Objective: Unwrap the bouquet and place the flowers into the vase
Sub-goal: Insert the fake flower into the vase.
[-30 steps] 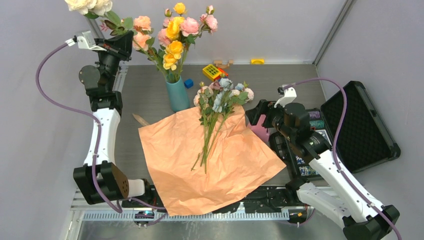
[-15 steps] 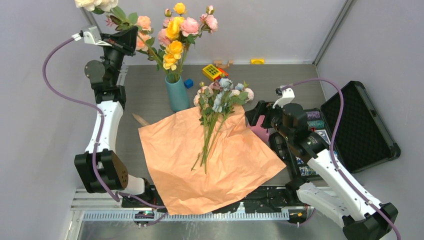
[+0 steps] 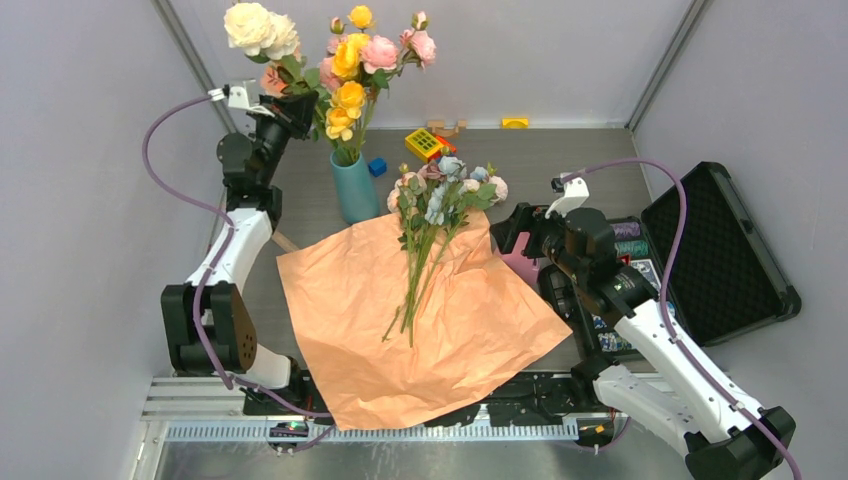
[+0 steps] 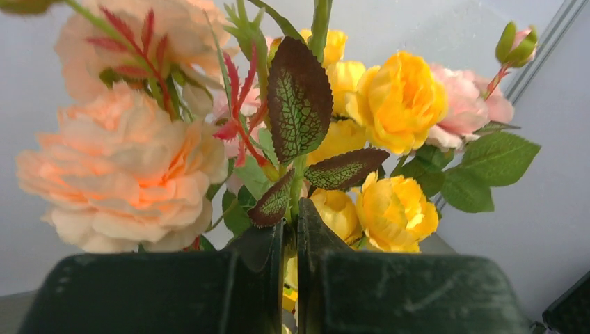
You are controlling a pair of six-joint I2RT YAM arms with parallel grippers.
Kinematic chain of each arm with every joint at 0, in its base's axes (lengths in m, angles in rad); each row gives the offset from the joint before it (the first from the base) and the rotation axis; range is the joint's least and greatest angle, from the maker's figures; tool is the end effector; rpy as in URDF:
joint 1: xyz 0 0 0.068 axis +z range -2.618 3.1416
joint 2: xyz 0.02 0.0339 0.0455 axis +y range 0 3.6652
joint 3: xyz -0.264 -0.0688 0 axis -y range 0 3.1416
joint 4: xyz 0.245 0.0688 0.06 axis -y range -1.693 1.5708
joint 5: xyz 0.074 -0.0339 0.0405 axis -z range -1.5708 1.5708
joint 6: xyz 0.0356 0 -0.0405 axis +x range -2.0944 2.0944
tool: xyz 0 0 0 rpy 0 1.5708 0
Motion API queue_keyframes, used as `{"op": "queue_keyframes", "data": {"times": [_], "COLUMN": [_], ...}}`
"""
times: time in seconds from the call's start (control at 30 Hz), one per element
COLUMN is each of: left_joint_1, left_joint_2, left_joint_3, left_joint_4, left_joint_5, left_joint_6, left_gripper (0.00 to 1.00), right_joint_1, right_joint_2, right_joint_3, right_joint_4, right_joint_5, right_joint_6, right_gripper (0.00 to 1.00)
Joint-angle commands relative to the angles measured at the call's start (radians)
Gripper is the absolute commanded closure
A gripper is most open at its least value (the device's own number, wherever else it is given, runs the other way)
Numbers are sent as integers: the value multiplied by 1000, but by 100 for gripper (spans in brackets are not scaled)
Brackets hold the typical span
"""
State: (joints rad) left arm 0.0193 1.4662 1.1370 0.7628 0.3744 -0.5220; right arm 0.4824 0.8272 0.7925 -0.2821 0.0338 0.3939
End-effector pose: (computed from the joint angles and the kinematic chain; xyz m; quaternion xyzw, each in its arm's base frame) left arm 0.3411 -0.0064 0.3986 0.0097 0.5517 -0.3030 0.7770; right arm 0.1710 0.0882 0.3251 -0.0259 0.8093 0.2365 0.5370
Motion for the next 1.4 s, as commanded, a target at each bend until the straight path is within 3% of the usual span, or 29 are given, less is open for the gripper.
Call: {"op": "queue_keyframes", "data": {"times": [0.0, 0.5, 0.8, 1.23, 1.37], "left_joint_1": [-10, -62, -84, -84, -84], "left_joint_2": [1, 53, 88, 39, 11], "left_joint_3": [-34, -134, -176, -201, -212], "left_joint_4": [94, 114, 111, 36, 18], "left_joint_5": [-18, -10, -16, -39, -51], "left_joint_6": [48, 47, 61, 100, 100], "left_gripper": [100, 100, 93, 69, 56], "right_joint_1": [-4, -4, -4, -4, -4], "right_joint_2": [1, 12, 29, 27, 16], "right_joint_3": [8, -14, 6, 7, 9], "right_joint_4": [55, 80, 57, 56, 47], "right_joint_5": [-11, -18, -71, -78, -81], "right_joint_6": [-15, 18, 20, 42, 48], "right_gripper": [10, 10, 10, 10, 10]}}
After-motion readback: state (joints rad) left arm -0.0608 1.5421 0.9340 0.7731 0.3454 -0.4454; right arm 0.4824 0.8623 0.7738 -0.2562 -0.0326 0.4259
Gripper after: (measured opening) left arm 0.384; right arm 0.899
